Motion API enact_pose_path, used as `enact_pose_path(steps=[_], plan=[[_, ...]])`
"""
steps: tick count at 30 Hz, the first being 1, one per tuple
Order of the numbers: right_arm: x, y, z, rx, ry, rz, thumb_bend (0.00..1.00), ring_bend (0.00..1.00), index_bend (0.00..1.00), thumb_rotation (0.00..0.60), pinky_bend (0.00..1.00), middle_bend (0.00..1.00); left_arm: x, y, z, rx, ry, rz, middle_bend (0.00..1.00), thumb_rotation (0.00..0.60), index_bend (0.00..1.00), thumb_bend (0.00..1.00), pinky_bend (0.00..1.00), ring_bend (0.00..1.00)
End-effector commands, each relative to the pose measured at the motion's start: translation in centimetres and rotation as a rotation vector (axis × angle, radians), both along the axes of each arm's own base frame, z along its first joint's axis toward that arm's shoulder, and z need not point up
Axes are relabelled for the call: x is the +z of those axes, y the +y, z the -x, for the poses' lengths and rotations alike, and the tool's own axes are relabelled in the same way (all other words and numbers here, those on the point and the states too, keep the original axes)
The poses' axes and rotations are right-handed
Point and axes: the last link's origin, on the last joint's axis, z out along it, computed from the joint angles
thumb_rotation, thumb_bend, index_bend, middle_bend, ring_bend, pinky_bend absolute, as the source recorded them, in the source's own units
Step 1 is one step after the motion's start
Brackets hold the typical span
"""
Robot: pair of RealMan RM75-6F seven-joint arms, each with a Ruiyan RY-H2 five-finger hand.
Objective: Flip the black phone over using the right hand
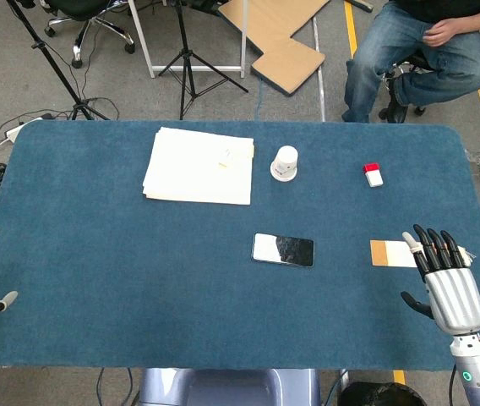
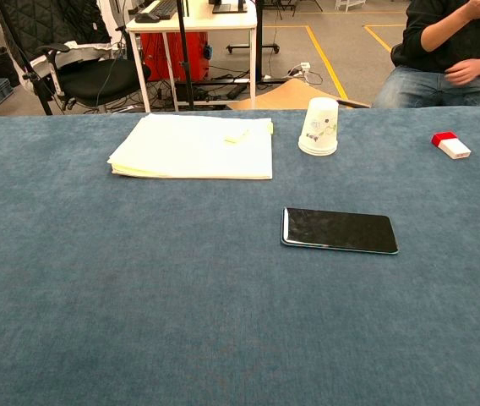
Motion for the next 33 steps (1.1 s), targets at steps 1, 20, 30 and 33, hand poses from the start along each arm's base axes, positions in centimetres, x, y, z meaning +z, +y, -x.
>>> enact_pose_path(steps=[1, 20, 30, 33], plan=[[-0.2, -0.1, 0.0, -0.009, -0.011, -0.011, 0.0, 0.0, 0.02, 0.6, 0.0, 0.0, 0.0, 0.0, 0.0, 0.002, -0.001, 0.0, 0.0, 0.6, 0.0, 0.0, 0.0, 0.0], [-11.1, -11.5, -11.1, 0.061, -0.047, -0.467, 0.0, 0.0, 0.09, 0.6, 0.0, 0.15, -0.5, 1.4, 0.7, 0.037, 0.031, 0.01, 0.0, 0.6, 0.0, 0.0, 0.0, 0.0], [-19.0, -14.2, -15.2, -0.011, 0.08, -0.526, 0.0, 0.0, 0.19, 0.6, 0.0, 0.21, -0.9, 2.2, 1.0, 0.059, 0.038, 0.025, 0.0, 0.6, 0.0, 0.0, 0.0, 0.0], [-20.2, -14.2, -15.6, -0.049, 0.108, -0.532, 0.0, 0.0, 0.22, 0.6, 0.0, 0.23, -1.0, 2.4, 1.1, 0.066, 0.037, 0.028, 0.0, 0.6, 0.0, 0.0, 0.0, 0.0]])
